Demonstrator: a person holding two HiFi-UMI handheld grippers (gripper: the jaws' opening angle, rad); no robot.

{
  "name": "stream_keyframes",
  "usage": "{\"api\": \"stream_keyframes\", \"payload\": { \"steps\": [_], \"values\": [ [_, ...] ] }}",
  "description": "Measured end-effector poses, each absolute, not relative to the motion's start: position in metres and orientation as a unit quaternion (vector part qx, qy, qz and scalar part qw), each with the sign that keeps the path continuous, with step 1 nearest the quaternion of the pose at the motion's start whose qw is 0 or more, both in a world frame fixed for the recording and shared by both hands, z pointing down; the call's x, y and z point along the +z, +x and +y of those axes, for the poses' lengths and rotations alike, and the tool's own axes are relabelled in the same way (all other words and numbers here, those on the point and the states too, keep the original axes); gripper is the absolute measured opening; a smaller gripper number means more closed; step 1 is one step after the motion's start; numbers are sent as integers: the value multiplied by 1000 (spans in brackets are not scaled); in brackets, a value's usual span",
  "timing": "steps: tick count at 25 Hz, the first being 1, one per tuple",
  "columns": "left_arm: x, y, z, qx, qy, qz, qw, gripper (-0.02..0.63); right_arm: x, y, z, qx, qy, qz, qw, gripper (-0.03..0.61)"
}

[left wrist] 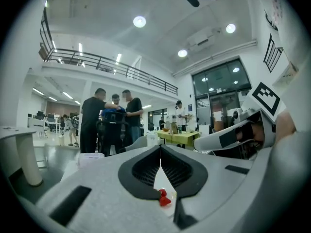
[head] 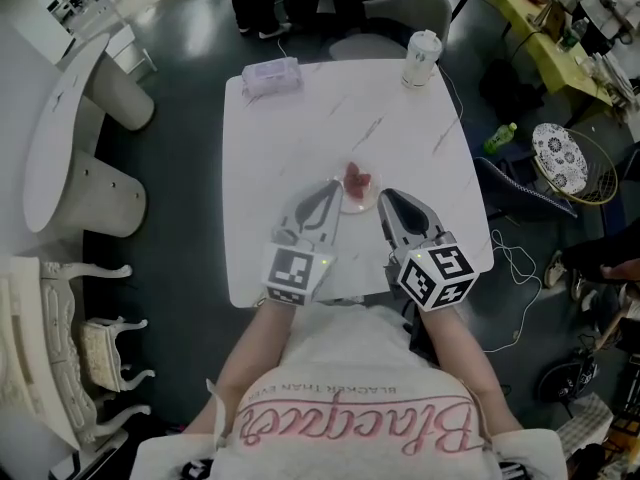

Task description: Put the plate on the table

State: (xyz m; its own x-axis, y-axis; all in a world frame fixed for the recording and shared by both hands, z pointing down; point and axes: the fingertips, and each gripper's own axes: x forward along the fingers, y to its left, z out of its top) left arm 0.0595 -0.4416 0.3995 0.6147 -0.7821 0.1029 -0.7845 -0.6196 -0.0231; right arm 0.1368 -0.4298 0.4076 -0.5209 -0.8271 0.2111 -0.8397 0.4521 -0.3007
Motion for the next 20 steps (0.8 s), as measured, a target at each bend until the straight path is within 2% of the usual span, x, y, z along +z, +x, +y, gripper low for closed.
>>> {"api": "stream_keyframes", "payload": {
  "steps": [9, 13, 20],
  "values": [
    [378, 65, -428, 33, 900, -433, -15, 5, 377, 144, -423, 82, 521, -850, -2, 23],
    [378, 69, -424, 36, 902, -430, -20, 5, 376, 144, -419, 85, 513, -854, -16, 23],
    [374, 71, -423, 37, 901, -432, -25, 5, 376, 138, -416, 73, 501, -863, -1, 23]
  ]
}}
